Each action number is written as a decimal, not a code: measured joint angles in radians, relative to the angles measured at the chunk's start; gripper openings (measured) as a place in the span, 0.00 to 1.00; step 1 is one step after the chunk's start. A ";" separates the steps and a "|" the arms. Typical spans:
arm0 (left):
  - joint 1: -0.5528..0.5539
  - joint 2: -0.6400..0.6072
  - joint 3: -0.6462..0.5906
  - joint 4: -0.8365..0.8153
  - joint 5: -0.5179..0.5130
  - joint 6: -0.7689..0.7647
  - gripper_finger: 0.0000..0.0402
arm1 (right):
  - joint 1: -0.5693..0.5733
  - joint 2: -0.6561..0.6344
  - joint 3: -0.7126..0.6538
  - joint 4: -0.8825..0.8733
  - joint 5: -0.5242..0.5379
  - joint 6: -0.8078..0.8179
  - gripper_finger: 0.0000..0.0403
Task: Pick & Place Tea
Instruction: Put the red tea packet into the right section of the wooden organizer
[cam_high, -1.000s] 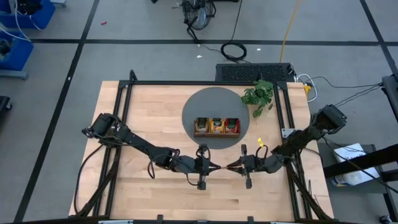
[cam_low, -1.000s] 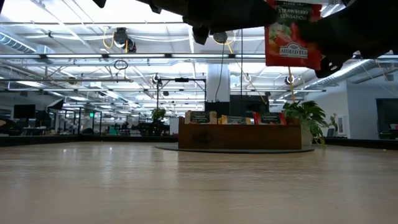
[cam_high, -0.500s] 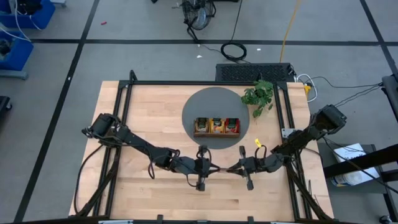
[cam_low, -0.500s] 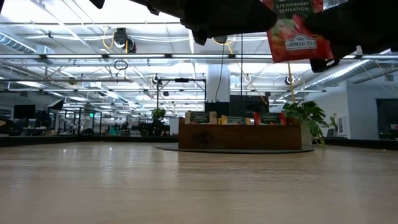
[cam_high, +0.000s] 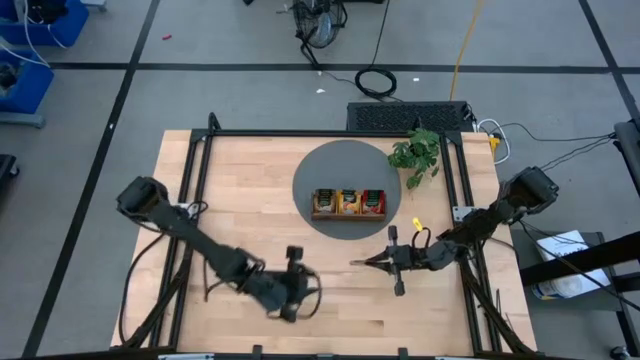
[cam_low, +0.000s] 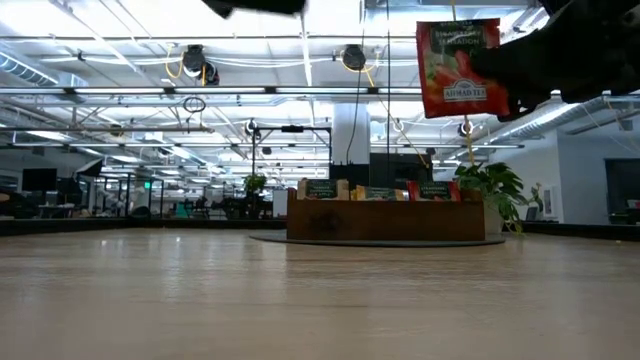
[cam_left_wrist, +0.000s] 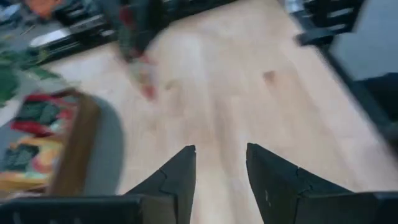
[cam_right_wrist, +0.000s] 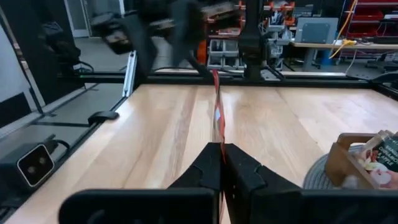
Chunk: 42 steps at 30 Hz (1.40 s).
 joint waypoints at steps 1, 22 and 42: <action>-0.027 0.000 0.000 0.001 -0.006 -0.004 0.37 | 0.000 -0.007 -0.008 0.005 0.000 -0.002 0.00; 0.123 -0.520 -0.599 0.765 0.203 0.135 0.02 | 0.002 -0.045 -0.048 0.000 -0.004 0.002 0.00; 0.262 -0.543 -0.962 1.167 0.174 0.172 0.06 | -0.064 -0.191 -0.251 0.142 -0.004 -0.127 0.00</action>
